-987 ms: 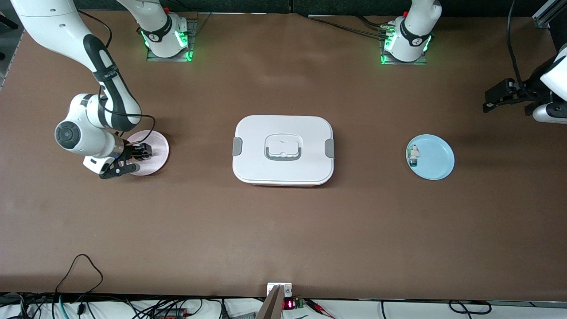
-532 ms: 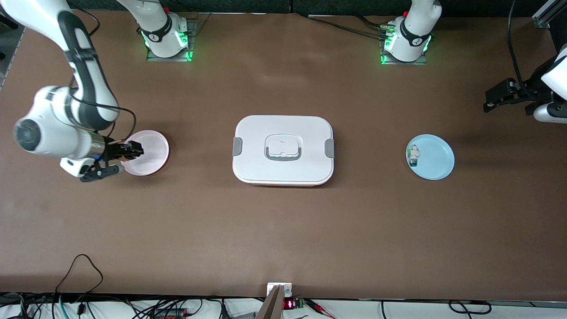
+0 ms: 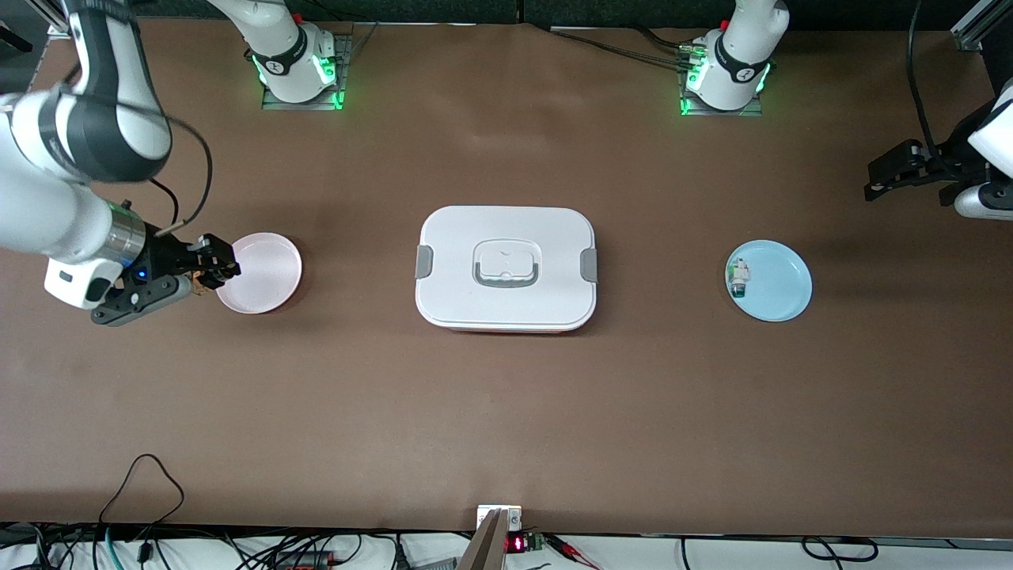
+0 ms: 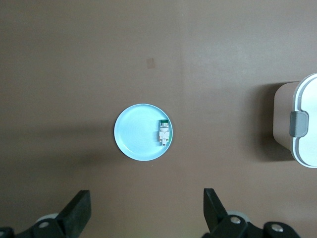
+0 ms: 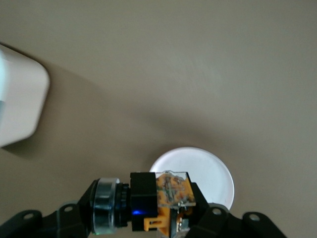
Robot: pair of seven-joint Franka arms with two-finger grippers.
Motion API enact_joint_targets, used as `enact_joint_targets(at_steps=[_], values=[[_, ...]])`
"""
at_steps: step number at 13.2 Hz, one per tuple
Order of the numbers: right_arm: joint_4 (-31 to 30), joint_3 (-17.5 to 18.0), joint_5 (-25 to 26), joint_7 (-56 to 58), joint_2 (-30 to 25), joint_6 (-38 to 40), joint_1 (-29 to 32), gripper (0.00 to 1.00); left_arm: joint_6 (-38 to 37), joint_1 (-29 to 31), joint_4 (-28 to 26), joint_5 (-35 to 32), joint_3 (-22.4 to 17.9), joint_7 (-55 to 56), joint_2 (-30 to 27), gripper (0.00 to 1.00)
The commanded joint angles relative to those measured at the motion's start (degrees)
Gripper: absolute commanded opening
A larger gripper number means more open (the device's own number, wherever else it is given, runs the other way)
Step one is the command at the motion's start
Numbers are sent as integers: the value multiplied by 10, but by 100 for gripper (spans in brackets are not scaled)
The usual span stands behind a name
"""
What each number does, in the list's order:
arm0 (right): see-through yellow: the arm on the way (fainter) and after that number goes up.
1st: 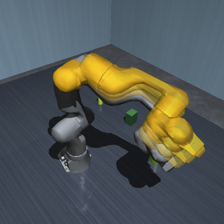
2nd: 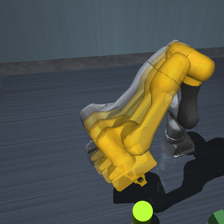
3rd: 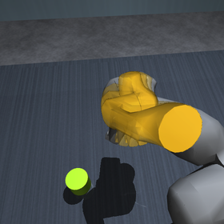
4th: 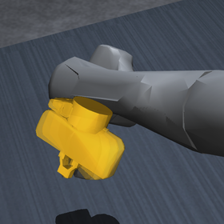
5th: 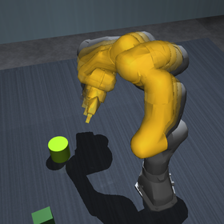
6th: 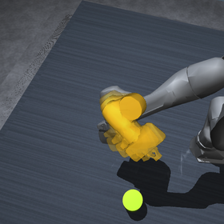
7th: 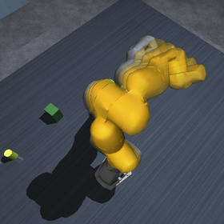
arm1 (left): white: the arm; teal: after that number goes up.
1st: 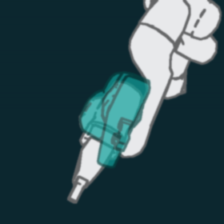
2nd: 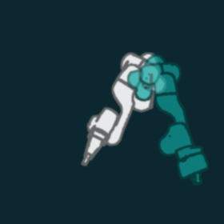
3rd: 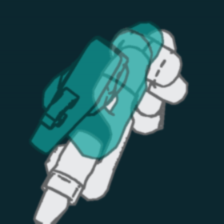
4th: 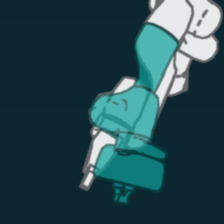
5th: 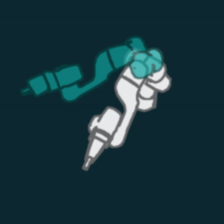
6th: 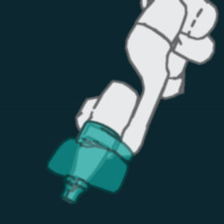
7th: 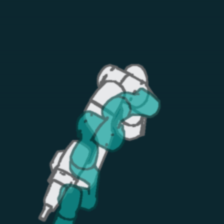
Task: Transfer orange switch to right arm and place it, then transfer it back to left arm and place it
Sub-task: 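Lift the switch toward the box while the left gripper approaches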
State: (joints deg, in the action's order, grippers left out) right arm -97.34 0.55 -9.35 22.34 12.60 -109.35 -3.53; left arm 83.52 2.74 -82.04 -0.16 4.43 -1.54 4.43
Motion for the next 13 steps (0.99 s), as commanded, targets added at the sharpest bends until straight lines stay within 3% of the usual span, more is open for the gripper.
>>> enact_joint_targets(at_steps=[1, 5, 7, 11, 13], values=[[43, 0, -41, 22, -18, 15, -27, 23, -16, -3, 4, 14, 0, -3, -1, 100], [78, 4, -77, 122, -31, 14, -52, 22, -65, -14, 3, 95, 8, -3, 24, 100], [76, 3, -156, 203, -31, 15, -52, 22, -72, -13, 1, 169, 8, -4, 34, 100], [75, 16, -175, 308, -29, 1, -55, 21, -85, 6, -16, 414, 6, 38, 79, 100], [66, 19, -257, 416, -22, -22, -56, 21, -84, 7, -18, 508, 6, 53, 108, 100]])
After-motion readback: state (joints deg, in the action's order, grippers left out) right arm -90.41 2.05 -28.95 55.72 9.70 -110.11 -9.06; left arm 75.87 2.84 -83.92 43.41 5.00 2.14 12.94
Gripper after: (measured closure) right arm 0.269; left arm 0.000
